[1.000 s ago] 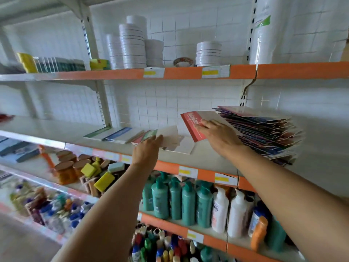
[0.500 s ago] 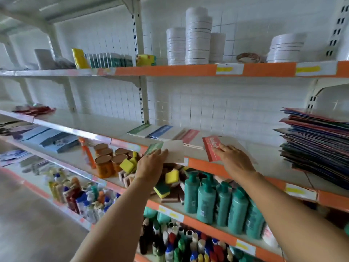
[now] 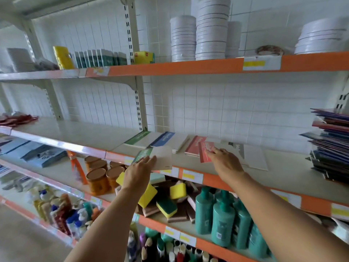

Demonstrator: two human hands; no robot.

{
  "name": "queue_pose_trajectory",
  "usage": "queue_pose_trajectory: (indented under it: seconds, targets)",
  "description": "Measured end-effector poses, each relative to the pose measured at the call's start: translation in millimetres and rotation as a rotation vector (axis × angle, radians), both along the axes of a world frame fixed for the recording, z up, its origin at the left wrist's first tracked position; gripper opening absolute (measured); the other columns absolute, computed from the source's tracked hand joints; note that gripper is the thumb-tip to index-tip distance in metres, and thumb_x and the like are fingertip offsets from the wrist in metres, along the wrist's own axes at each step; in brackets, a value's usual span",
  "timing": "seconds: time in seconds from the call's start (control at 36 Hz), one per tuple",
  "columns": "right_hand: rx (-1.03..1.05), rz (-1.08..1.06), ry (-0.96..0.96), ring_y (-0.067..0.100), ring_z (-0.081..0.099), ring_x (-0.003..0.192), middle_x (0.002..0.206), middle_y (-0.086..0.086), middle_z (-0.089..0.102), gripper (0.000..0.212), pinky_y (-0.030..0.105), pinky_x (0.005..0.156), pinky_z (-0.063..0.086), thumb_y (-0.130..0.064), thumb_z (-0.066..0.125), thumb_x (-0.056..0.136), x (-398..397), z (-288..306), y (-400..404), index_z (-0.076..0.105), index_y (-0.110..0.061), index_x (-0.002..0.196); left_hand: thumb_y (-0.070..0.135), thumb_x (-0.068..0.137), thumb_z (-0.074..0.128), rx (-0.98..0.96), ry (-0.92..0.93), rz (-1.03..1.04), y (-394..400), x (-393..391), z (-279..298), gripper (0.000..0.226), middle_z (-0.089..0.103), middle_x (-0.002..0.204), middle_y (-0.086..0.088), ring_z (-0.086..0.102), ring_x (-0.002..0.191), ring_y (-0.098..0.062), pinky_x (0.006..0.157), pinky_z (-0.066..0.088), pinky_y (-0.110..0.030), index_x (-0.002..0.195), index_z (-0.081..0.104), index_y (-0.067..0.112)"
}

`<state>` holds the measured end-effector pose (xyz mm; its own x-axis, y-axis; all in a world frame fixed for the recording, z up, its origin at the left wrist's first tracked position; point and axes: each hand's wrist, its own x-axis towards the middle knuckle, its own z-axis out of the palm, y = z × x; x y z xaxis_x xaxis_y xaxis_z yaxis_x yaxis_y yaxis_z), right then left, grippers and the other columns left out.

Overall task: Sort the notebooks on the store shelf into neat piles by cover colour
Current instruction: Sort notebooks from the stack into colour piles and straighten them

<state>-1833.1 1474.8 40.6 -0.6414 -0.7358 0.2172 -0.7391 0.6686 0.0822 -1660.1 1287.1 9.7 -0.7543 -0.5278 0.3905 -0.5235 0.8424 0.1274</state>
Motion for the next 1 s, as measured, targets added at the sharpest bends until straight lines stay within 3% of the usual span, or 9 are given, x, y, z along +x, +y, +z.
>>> queue_pose_trajectory:
  seconds: [0.19, 0.31, 0.42, 0.53, 0.67, 0.72, 0.78, 0.83, 1.0]
  targets:
    - [0.029, -0.001, 0.004, 0.029, 0.038, 0.133, 0.155, 0.009, 0.026, 0.064, 0.037, 0.103, 0.037, 0.006, 0.031, 0.093, -47.6, -7.4, -55.2, 0.022, -0.018, 0.151, -0.008, 0.087, 0.047, -0.03, -0.014, -0.032, -53.5, -45.2, 2.0, 0.07, 0.043, 0.147, -0.001, 0.049, 0.128, -0.026, 0.094, 0.049, -0.039, 0.148, 0.034, 0.023]
    - [0.024, -0.016, -0.002, 0.027, 0.039, 0.132, 0.154, 0.006, 0.028, 0.061, 0.034, 0.103, 0.037, 0.002, 0.033, 0.093, -67.2, -13.7, -82.7, 0.024, -0.019, 0.15, -0.012, 0.085, 0.048, 0.03, 0.071, -0.107, -86.0, -63.7, -2.2, 0.062, 0.054, 0.136, -0.013, 0.057, 0.116, -0.036, 0.086, 0.053, -0.046, 0.14, 0.048, 0.015]
    - [0.049, -0.053, -0.027, 0.027, 0.039, 0.132, 0.155, 0.005, 0.027, 0.059, 0.033, 0.102, 0.037, 0.0, 0.034, 0.095, -80.9, -21.4, -105.4, 0.024, -0.02, 0.151, -0.01, 0.087, 0.047, 0.029, 0.059, -0.1, -117.1, -76.5, -6.3, 0.06, 0.054, 0.137, -0.009, 0.058, 0.116, -0.035, 0.083, 0.054, -0.046, 0.14, 0.048, 0.019]
    - [0.078, -0.113, -0.03, 0.027, 0.041, 0.13, 0.152, 0.006, 0.032, 0.06, 0.033, 0.101, 0.038, 0.001, 0.034, 0.095, -89.3, -33.7, -126.1, 0.024, -0.019, 0.15, -0.001, 0.095, 0.037, 0.016, -0.054, -0.051, -151.0, -87.1, -3.4, 0.064, 0.032, 0.153, 0.005, 0.045, 0.13, -0.024, 0.096, 0.045, -0.036, 0.15, 0.028, 0.03]
    - [0.09, -0.158, -0.07, 0.026, 0.042, 0.129, 0.15, 0.002, 0.033, 0.069, 0.035, 0.1, 0.041, 0.007, 0.035, 0.09, -95.1, -48.6, -143.0, 0.023, -0.023, 0.151, -0.001, 0.096, 0.034, 0.049, -0.037, -0.12, -203.8, -101.5, -11.3, 0.061, 0.03, 0.155, 0.003, 0.039, 0.136, -0.024, 0.103, 0.039, -0.036, 0.149, 0.031, 0.03]
    - [0.109, -0.181, -0.157, 0.025, 0.038, 0.132, 0.154, -0.001, 0.028, 0.073, 0.035, 0.099, 0.041, 0.007, 0.037, 0.089, -96.3, -52.3, -148.7, 0.02, -0.027, 0.152, -0.004, 0.092, 0.042, 0.044, 0.015, -0.182, -226.0, -107.9, -16.5, 0.057, 0.047, 0.145, -0.004, 0.051, 0.126, -0.029, 0.095, 0.046, -0.04, 0.141, 0.046, 0.023]
    - [0.15, -0.215, -0.237, 0.024, 0.031, 0.138, 0.158, -0.003, 0.018, 0.076, 0.034, 0.104, 0.039, 0.001, 0.041, 0.089, -96.8, -55.2, -155.5, 0.013, -0.029, 0.153, -0.011, 0.08, 0.057, -0.009, 0.091, -0.264, -247.1, -113.5, -20.8, 0.052, 0.065, 0.121, -0.01, 0.066, 0.1, -0.034, 0.074, 0.056, -0.044, 0.123, 0.065, 0.016]
    - [0.169, -0.259, -0.284, 0.024, 0.029, 0.139, 0.158, 0.0, 0.017, 0.078, 0.034, 0.109, 0.035, -0.006, 0.047, 0.087, -96.6, -55.3, -163.1, 0.01, -0.026, 0.153, -0.016, 0.064, 0.065, -0.04, 0.042, -0.291, -268.5, -118.0, -25.0, 0.052, 0.072, 0.099, -0.012, 0.071, 0.077, -0.034, 0.053, 0.056, -0.042, 0.106, 0.073, 0.013]
    - [0.186, -0.37, -0.26, 0.025, 0.045, 0.126, 0.146, 0.008, 0.039, 0.066, 0.03, 0.1, 0.04, -0.012, 0.049, 0.089, -94.4, -50.4, -179.4, 0.021, -0.017, 0.148, -0.018, 0.049, 0.074, -0.063, -0.03, -0.365, -305.4, -128.2, -35.6, 0.062, 0.073, 0.095, -0.008, 0.072, 0.073, -0.029, 0.044, 0.056, -0.041, 0.1, 0.074, 0.017]
